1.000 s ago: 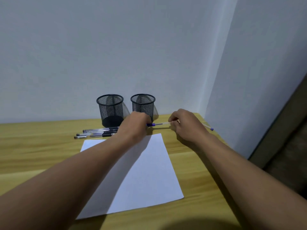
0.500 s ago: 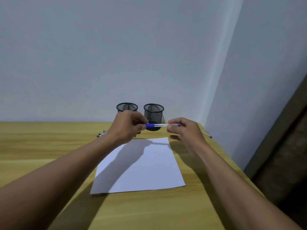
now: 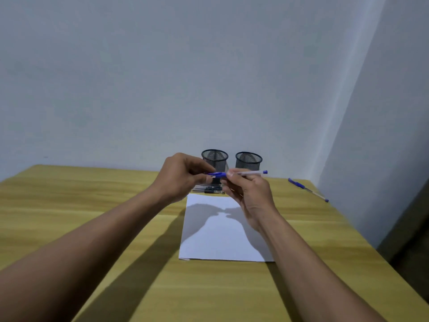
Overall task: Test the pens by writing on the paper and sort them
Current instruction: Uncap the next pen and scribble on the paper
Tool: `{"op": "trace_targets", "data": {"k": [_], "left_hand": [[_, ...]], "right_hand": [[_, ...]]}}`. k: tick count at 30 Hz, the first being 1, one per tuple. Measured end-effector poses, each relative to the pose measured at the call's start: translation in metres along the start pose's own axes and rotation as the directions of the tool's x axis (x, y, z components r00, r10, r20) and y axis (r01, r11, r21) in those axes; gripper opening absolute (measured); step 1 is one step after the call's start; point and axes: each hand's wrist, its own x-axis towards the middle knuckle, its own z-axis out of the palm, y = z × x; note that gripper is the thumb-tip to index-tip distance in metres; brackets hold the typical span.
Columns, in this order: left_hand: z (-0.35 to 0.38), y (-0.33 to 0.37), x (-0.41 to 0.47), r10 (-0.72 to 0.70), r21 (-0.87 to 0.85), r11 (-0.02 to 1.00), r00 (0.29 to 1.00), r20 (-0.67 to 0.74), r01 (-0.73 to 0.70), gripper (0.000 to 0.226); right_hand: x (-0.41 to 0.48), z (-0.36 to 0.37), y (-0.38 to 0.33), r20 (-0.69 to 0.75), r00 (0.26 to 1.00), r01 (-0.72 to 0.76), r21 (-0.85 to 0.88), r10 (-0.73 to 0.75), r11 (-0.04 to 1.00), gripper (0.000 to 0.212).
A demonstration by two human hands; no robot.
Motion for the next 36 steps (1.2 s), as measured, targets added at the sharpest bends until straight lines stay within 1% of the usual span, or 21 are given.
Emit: {"op": "trace_targets", "data": {"k": [5,10,12,14,16,18,20,21,22,25,27,29,32,36], "left_hand": [[-0.016,-0.015,-0.008,-0.025,0.004,1.0,0.999,-0.041,0.025,0.013],[-0.031,-0.037,-0.01,-0.077,-0.03,0.997,0.997,-0.015,0.077,0.015],[-0.037,-0.042,-0.009,-0.076,-0.011,0.997,0.997,-0.03,0.076,0.015],[-0.039,-0.042,-0.009,-0.034,0.072,0.997,0.998,-0.06,0.038,0.015],[-0.039,-0.042,-0.009,-0.004,0.106,0.994,0.998,-0.067,0.011,0.014],[-0.043,-0.046,-0.008,-0.032,0.086,0.996,0.998,-0.052,0.036,0.013],[-0.057,-0.056,-0.007,-0.089,0.018,0.996,0.995,-0.041,0.089,0.012],[-0.066,-0.062,-0.008,-0.117,0.001,0.993,0.992,-0.04,0.117,0.012],[-0.073,-0.069,-0.01,-0.139,0.023,0.99,0.99,-0.036,0.14,0.011],[-0.077,-0.08,-0.019,-0.175,0.2,0.964,0.985,-0.017,0.174,0.013],[-0.065,-0.085,-0.019,-0.17,0.236,0.957,0.985,-0.024,0.171,0.015],[-0.052,-0.094,-0.016,-0.172,0.258,0.949,0.984,-0.051,0.179,0.012],[-0.038,-0.109,-0.011,-0.188,0.296,0.933,0.979,-0.08,0.203,0.01],[-0.02,-0.127,-0.009,-0.251,0.345,0.892,0.955,-0.159,0.292,0.011]], "right_hand": [[0.003,0.018,0.013,0.028,1.0,0.011,0.008,-0.012,1.0,0.005],[0.007,0.035,0.024,0.057,0.997,0.065,-0.084,-0.06,0.994,0.008],[0.01,0.04,0.028,0.065,0.995,0.079,-0.088,-0.073,0.993,0.009],[0.012,0.045,0.032,0.056,0.996,0.074,-0.073,-0.07,0.995,0.009],[0.012,0.049,0.038,0.042,0.998,0.052,-0.041,-0.051,0.998,0.008],[0.013,0.052,0.041,0.029,0.999,0.033,-0.007,-0.032,0.999,0.007],[0.017,0.046,0.039,-0.023,0.999,0.024,0.061,-0.022,0.998,0.009],[0.019,0.039,0.037,-0.04,0.999,0.028,0.064,-0.025,0.998,0.01],[0.02,0.031,0.035,-0.034,0.999,0.033,0.022,-0.032,0.999,0.009],[0.016,0.021,0.038,0.053,0.998,0.045,-0.208,-0.035,0.977,0.006],[0.015,0.026,0.042,0.077,0.996,0.07,-0.293,-0.05,0.954,0.008],[0.016,0.034,0.046,0.074,0.995,0.093,-0.357,-0.072,0.929,0.01],[0.018,0.038,0.056,0.038,0.996,0.091,-0.427,-0.082,0.9,0.011],[0.014,0.035,0.072,0.004,0.998,0.053,-0.432,-0.057,0.9,0.015]]}}
